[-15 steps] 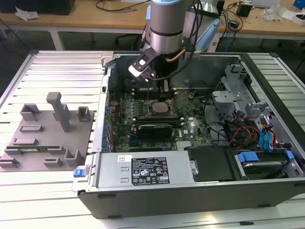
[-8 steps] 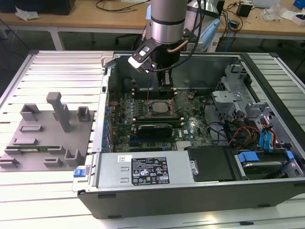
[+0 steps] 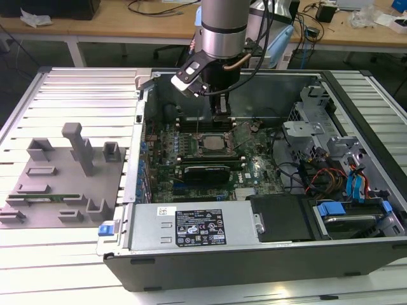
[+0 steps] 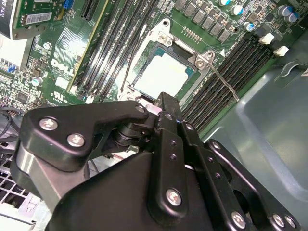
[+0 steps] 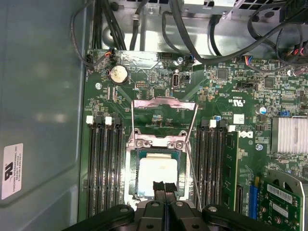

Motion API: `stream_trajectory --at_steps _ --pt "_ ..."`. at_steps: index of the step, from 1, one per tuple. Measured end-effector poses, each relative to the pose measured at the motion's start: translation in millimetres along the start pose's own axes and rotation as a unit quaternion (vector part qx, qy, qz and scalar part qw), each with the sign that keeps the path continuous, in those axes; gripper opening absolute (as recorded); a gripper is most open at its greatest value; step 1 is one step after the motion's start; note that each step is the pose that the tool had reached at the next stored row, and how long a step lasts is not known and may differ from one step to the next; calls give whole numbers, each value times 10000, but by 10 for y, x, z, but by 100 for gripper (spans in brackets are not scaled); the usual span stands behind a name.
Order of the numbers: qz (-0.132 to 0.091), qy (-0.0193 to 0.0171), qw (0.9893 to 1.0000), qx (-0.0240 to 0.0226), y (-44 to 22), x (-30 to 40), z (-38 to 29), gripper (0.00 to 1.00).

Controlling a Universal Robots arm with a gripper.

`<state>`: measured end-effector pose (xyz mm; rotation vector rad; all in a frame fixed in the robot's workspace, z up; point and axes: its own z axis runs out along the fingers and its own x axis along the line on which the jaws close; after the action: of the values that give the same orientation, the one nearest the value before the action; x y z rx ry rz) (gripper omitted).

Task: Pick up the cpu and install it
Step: 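Close the cpu cover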

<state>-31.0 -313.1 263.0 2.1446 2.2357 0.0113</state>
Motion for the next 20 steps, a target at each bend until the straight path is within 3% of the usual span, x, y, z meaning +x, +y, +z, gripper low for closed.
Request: stream_trajectory --at_steps 5,13,20 --pt "0 -1 10000 0 0 0 0 11" --pt "0 -1 10000 0 3 -2 -80 11" --pt "0 -2 10000 1 32 -4 -86 11"
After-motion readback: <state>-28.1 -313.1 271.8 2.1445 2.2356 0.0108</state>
